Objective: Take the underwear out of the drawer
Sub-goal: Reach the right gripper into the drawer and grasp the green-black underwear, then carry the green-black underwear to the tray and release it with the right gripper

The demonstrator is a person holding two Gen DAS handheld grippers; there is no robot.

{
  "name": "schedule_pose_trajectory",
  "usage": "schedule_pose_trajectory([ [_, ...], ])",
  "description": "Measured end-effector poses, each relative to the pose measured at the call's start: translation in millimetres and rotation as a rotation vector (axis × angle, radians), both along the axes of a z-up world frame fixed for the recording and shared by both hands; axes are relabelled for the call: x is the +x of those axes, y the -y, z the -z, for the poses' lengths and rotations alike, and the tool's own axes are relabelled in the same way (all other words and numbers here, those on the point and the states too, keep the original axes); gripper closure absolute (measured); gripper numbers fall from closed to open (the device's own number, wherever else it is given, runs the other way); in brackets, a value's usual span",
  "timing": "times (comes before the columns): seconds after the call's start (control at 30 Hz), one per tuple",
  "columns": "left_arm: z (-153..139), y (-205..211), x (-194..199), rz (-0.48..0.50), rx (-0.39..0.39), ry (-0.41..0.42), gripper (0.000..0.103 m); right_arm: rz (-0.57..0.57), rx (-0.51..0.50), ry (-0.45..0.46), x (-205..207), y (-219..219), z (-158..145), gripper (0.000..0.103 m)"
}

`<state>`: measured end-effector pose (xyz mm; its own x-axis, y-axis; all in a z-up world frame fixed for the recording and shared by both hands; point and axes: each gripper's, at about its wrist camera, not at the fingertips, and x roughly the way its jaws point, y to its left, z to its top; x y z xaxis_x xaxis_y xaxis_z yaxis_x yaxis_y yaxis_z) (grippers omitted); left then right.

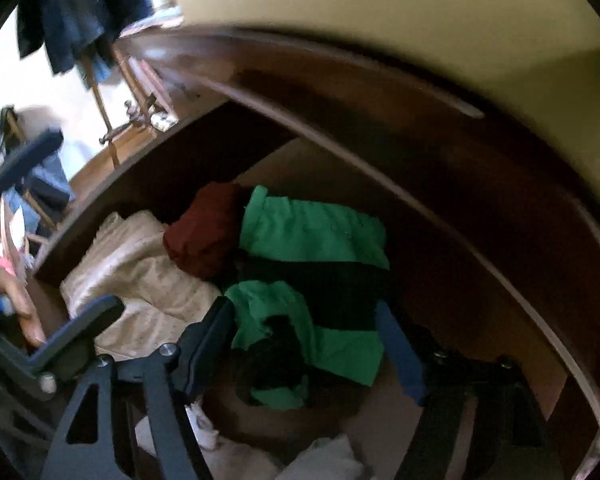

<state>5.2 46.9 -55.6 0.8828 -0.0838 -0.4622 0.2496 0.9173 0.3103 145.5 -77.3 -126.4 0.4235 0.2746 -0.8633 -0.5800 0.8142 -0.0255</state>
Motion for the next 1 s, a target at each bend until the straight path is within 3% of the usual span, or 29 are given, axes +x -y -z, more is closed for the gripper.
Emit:
schedule_pose_trajectory([
  [0.17, -0.4, -1.9, 1.1, 0.001, -0.017, -0.005, 0.000, -0.068, -0.179, 0.038, 2.5, -28.1, 31.5, 0.031],
  [0.2, 0.7, -2.4, 1.5, 0.000, -0.015, -0.011, 0.001, -0.080, -0.186, 0.047, 1.0, -30.4, 37.3, 0.037],
  [0.23, -0.7, -3.2, 0.2, 0.002, -0.020, -0.001, 0.000, -0.081, -0.165, 0.063, 0.2, -29.3, 36.6, 0.058],
  [0.33, -0.6, -3.9, 1.0, 0.005, -0.021, -0.002, 0.000, -0.063, -0.158, 0.054, 2.4, -23.4, 37.2, 0.077],
  [0.4, -0.1, -4.3, 1.3, 0.003, -0.018, -0.002, 0.000, -0.069, -0.124, 0.043, 1.1, -15.7, 34.7, 0.082],
  [0.7, 0.3, -2.2, -0.9, 0.000, -0.011, -0.002, 0.000, -0.108, -0.056, 0.087, -39.8, 13.2, -0.6, 0.085],
  [1.0, 0.6, -1.4, -1.0, -0.003, -0.007, -0.002, 0.000, -0.047, 0.129, 0.151, -75.0, 46.5, -38.0, 0.085],
])
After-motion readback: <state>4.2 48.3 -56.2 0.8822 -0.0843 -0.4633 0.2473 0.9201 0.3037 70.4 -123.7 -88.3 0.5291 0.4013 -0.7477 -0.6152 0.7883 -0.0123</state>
